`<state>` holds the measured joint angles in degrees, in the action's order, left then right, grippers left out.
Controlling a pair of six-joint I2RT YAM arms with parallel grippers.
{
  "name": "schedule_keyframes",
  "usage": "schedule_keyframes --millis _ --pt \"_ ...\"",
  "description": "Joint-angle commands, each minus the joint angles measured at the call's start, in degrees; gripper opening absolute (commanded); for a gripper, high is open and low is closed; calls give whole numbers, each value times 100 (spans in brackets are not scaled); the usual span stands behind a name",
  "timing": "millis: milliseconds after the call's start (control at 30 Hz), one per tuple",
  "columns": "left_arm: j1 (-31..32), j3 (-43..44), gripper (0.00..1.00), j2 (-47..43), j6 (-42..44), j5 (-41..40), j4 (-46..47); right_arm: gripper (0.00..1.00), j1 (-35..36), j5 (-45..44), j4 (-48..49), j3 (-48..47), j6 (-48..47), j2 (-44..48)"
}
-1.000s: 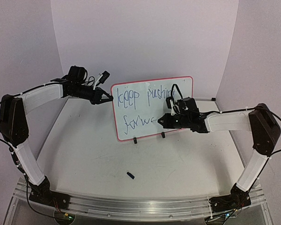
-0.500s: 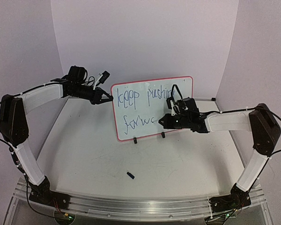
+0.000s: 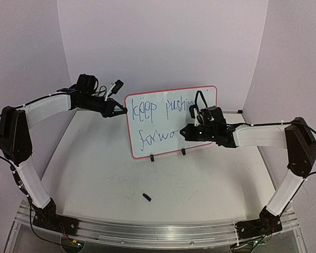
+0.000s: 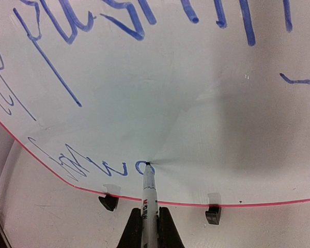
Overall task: Write a sentence on the whiteboard
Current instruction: Write a sentence on the whiteboard stand.
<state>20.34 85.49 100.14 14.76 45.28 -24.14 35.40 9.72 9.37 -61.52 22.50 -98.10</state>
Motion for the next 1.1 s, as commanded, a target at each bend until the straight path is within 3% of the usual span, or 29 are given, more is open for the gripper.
schedule_keyframes --millis 0,1067 --pt "120 59 0 16 108 -59 -470 0 -42 -222 179 -230 -45 159" --pt "128 55 0 15 114 -66 -475 0 -42 -354 30 39 58 -320"
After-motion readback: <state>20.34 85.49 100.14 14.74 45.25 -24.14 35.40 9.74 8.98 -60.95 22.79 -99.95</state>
